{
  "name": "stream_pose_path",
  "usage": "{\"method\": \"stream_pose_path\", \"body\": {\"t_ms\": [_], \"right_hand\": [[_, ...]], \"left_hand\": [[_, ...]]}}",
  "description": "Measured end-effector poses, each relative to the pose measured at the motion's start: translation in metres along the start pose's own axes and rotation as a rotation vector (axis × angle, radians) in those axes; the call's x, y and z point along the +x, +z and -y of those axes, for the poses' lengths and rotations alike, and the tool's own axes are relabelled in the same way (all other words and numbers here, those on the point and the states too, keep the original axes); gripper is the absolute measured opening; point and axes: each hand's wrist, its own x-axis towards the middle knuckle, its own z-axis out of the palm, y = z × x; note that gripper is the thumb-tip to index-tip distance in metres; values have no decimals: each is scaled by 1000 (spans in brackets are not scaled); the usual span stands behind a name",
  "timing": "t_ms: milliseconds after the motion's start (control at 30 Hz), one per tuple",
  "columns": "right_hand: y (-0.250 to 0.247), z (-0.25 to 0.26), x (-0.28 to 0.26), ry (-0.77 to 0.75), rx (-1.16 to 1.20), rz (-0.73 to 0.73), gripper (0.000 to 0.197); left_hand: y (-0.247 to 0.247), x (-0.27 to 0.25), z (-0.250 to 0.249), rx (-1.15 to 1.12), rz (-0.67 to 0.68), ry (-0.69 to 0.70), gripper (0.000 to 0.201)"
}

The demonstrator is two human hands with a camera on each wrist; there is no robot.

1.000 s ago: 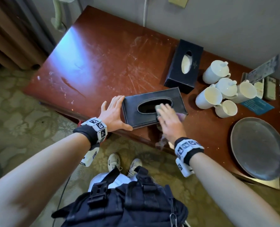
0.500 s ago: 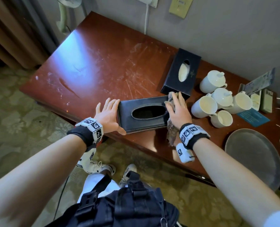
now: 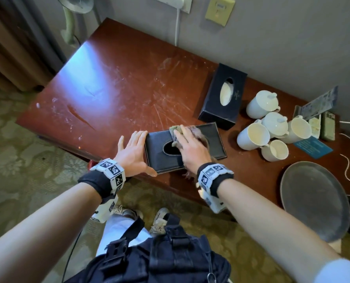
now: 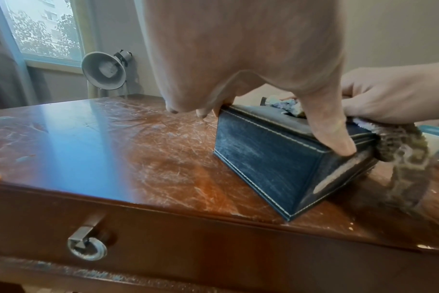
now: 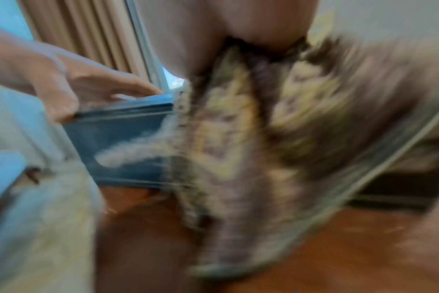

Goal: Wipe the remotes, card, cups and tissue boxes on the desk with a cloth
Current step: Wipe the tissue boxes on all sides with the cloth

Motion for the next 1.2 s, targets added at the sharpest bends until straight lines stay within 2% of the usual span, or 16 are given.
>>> {"method": "stream_pose_path", "body": {"t_ms": [100, 167, 233, 300, 400, 533, 600, 667, 733, 833, 1000, 1100, 1167, 1200], "right_hand": [[-12, -51, -3, 116, -122, -31, 53], [-25, -70, -2, 275, -18, -97, 48], [-33, -68, 2, 417, 96, -137, 46], [-33, -54, 9, 462, 134, -163, 45], [-24, -17, 22, 292, 117, -172, 40], [1, 50, 24, -3, 238, -8, 44], [7, 61, 21, -96, 210, 43, 46], [0, 55, 26, -115, 69, 41, 47], [-6, 50, 39, -42, -11, -3, 45], [-2, 58, 50, 55, 109, -18, 43], [7, 55, 15, -178, 237, 54, 40], [9, 49, -7, -311, 198, 81, 40], [8, 50, 1, -329, 110, 25, 39], [8, 53, 9, -288, 91, 2, 39]], "left_hand": [[0, -1, 0, -5, 2, 5, 137], [-1, -2, -1, -18, 1, 0, 137], [0, -3, 0, -32, -3, -1, 136], [1, -3, 1, -53, -8, 2, 137], [5, -3, 3, -97, -27, 1, 139], [10, -3, 9, -118, -29, -4, 150], [11, -3, 11, -127, -34, 1, 152], [12, -3, 12, -141, -39, 7, 152], [12, -4, 12, -153, -34, 10, 151], [11, -3, 11, -150, -44, 11, 149], [12, -3, 13, -147, -59, 34, 148], [13, -5, 15, -153, -61, 58, 147], [14, -7, 15, -143, -70, 64, 146], [15, -6, 16, -139, -71, 63, 146]]}}
